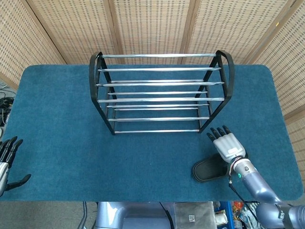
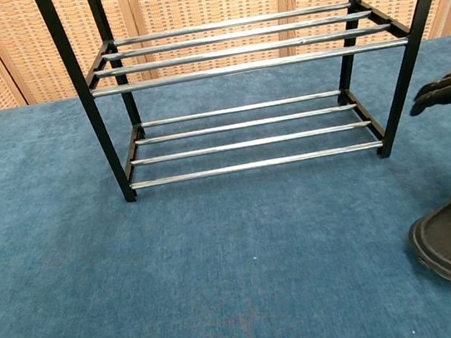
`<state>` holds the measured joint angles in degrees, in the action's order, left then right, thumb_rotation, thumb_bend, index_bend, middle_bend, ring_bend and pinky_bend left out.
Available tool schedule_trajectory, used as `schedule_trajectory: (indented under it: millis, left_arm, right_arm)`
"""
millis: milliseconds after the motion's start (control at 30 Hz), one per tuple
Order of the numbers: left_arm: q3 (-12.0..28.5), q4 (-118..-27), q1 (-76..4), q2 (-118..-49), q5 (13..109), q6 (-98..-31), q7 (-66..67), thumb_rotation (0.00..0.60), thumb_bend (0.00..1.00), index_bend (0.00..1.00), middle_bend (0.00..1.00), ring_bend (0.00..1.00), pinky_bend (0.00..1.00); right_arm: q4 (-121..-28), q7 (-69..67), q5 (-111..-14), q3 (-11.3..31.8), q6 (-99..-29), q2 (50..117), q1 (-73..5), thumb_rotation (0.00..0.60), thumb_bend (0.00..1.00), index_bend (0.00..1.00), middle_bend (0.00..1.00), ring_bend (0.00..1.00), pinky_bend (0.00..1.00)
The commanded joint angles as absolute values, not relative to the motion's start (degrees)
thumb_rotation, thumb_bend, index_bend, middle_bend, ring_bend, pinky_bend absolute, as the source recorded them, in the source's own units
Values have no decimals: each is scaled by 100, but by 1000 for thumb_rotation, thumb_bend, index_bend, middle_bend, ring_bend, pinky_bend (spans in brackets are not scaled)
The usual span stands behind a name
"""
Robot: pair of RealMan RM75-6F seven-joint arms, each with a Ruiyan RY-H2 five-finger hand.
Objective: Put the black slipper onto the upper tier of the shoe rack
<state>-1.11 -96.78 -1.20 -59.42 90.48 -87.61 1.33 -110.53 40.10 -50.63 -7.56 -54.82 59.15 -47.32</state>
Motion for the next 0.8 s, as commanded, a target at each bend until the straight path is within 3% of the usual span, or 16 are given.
schedule_trajectory:
  millis: [33,467,800]
  left_arm:
    - [-112,-9679,-120,-5944,9050,-8763,139,600,200,0,0,0,0]
    - [-88,-9671,-141,-5940,8996,-8728,118,600,199,0,0,0,0]
    - [-68,-9663,-147,-5926,8960,-8724,69,600,201,0,0,0,0]
  right_arm:
    - [-10890,2811,-7108,-1115,-5355,5788,-3981,600,0,0,0,0,0]
    - [-9831,2025,-8708,-1228,-5588,6546,-3532,600,0,0,0,0,0]
    - [-9003,1713,-8715,-1068,-5357,7072,-3449,600,0,0,0,0,0]
